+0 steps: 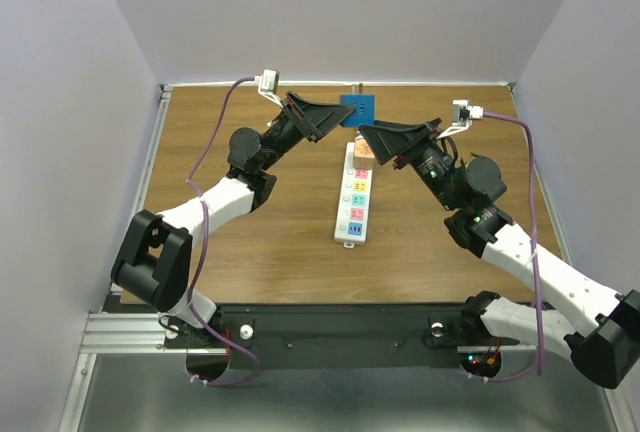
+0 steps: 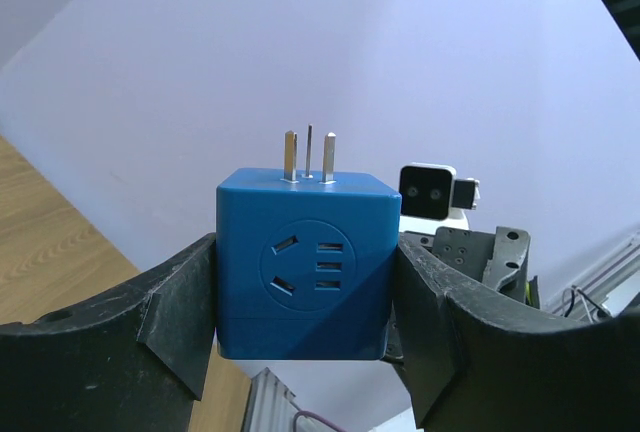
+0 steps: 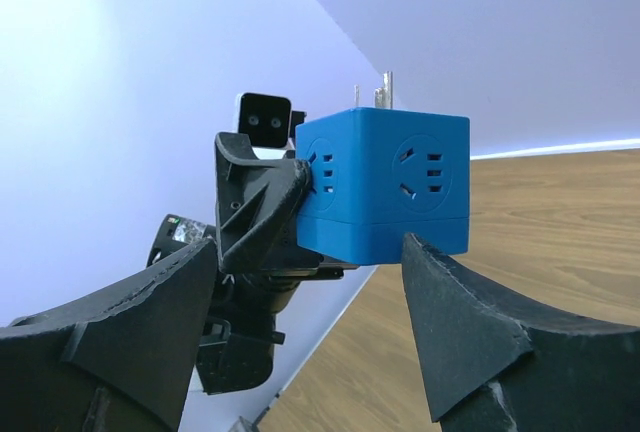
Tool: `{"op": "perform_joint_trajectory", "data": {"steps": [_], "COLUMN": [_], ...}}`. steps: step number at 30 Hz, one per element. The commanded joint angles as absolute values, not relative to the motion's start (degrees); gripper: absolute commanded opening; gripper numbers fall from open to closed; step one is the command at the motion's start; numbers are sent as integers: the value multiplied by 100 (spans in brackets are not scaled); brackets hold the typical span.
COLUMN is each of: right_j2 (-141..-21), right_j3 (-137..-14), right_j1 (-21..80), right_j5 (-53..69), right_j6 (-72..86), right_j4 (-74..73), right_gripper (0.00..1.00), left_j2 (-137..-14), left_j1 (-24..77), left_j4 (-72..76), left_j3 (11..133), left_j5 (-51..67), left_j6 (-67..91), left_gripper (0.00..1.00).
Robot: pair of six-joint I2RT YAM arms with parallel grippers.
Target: Insert the plug
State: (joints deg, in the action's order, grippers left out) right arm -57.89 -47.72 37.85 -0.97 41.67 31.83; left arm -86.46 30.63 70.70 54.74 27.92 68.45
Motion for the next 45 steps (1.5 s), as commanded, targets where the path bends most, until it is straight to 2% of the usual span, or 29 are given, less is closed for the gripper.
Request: {"op": "perform_joint_trajectory", "data": {"steps": [1, 11, 18, 32, 34, 35, 38, 39, 40, 42, 43, 44, 45], "right_j2": [-5827, -5792, -5827, -6196, -6118, -6082, -5951, -5915, -5880, -5810, -5792, -5766, -5731], "right_j3": [-5027, -5036, -4913, -5071, -5001, -4966, -4922, -4878, -4861, -4799, -4764, -4738, -4729], "right_j1": [3753, 3709, 3709, 3718, 3709, 3709, 3709, 3709, 3718, 3709, 3718, 3718, 3718], "right_j5": [193, 79, 395, 756, 651, 616, 528, 475, 431, 326, 290, 203, 159], "right_j6": [4315, 4342, 4386, 4570, 4535, 4431, 4246, 4132, 4096, 3868, 3789, 3605, 3490], "right_j4": [3700, 3753, 4464, 4588, 4588, 4597, 4588, 4597, 4588, 4570, 4570, 4536, 4483], "right_gripper": [80, 80, 80, 79, 69, 59, 40, 16, 8, 0, 1, 0, 0], "left_j2": [-8112, -7726, -7734, -7849, -7849, -7840, -7831, -7831, -7831, -7822, -7831, -7822, -7779], "left_j1": [3050, 3120, 3234, 3463, 3472, 3480, 3498, 3498, 3498, 3498, 3498, 3498, 3498], "left_j4": [9334, 9527, 9835, 9941, 9923, 9914, 9853, 9679, 9677, 8960, 8869, 8772, 8650], "left_j3": [5783, 5687, 5634, 5818, 5801, 5749, 5608, 5529, 5502, 5484, 5458, 5415, 5318], "left_j5": [2988, 2997, 2979, 3032, 3067, 3076, 3085, 3146, 3181, 3365, 3427, 3463, 3463], "left_j6": [6943, 7137, 7163, 7084, 7101, 7110, 7102, 7093, 7084, 7032, 7014, 6996, 6926], "left_gripper": [0, 0, 0, 0, 0, 0, 0, 0, 0, 9, 15, 31, 42]}}
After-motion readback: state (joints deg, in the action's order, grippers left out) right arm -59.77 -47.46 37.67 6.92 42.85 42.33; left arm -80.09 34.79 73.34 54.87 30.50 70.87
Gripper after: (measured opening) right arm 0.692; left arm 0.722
